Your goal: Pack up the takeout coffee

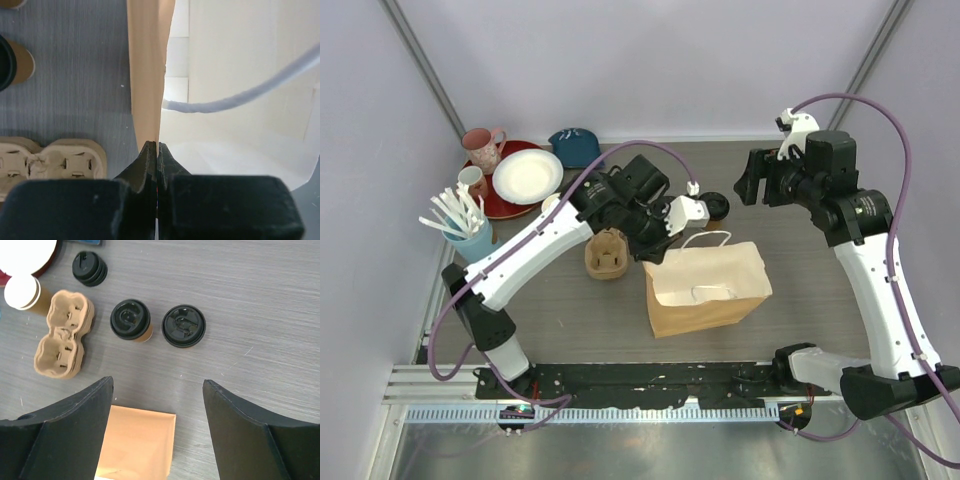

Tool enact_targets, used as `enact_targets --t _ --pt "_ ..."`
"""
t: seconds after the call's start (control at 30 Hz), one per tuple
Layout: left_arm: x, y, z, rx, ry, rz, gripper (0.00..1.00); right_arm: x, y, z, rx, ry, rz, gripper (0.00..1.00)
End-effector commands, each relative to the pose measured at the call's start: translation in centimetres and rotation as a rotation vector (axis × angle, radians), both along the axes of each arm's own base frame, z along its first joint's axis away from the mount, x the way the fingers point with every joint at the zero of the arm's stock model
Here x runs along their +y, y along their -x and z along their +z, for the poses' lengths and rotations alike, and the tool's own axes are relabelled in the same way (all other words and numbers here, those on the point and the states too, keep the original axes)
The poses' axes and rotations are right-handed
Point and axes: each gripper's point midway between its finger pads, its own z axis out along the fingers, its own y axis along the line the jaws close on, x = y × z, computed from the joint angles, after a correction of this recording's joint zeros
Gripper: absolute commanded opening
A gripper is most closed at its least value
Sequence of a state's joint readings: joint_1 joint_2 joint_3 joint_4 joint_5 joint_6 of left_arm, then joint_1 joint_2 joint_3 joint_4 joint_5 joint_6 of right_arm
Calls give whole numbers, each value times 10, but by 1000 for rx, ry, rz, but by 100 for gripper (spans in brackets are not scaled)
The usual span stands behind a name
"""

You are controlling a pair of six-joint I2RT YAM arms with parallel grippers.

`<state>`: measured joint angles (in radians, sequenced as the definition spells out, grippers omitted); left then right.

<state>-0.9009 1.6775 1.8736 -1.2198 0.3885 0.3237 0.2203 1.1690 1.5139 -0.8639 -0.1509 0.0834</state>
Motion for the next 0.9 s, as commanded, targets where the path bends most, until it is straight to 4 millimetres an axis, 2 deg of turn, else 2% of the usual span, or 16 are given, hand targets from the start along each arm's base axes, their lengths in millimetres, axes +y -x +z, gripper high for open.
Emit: enact_targets --t 0.0,0.13,0.27,0.3,0.37,0.4,0.5,0.57,0.6,0.77,0.83,0.87 --pt "-19 -15 20 -47 90 -10 0 -8 -9 33 -78 -32 -81 78" --pt "-16 -32 14 -42 76 -4 0 -5 -8 33 -76 -40 -70 77" --pt "-19 -30 3 -25 53 -70 0 -3 -8 33 -71 -46 -60 78" --pt "-20 -31 6 -34 57 -77 3 -2 -7 33 -72 -48 -56 78" --pt "-21 -33 5 -34 49 -74 19 -2 -7 32 -67 -50 -52 78" --pt "-22 -33 9 -36 54 -70 38 -1 -7 32 -66 -53 -50 78" --pt "-19 -36 22 -73 67 -50 62 0 -6 32 -63 -55 -43 78" --pt "-16 -42 32 -104 78 -8 69 0 -6 32 -63 -53 -42 78" --pt "-12 -43 46 -125 104 12 72 0 -6 32 -63 -52 -40 78" --pt "7 -54 89 -167 194 117 88 2 -5 31 -60 -53 -27 78" --pt "22 -62 100 -181 220 170 89 3 -6 29 -56 -52 -24 78" --pt "28 -65 98 -172 218 191 90 3 -5 28 -53 -51 -24 77"
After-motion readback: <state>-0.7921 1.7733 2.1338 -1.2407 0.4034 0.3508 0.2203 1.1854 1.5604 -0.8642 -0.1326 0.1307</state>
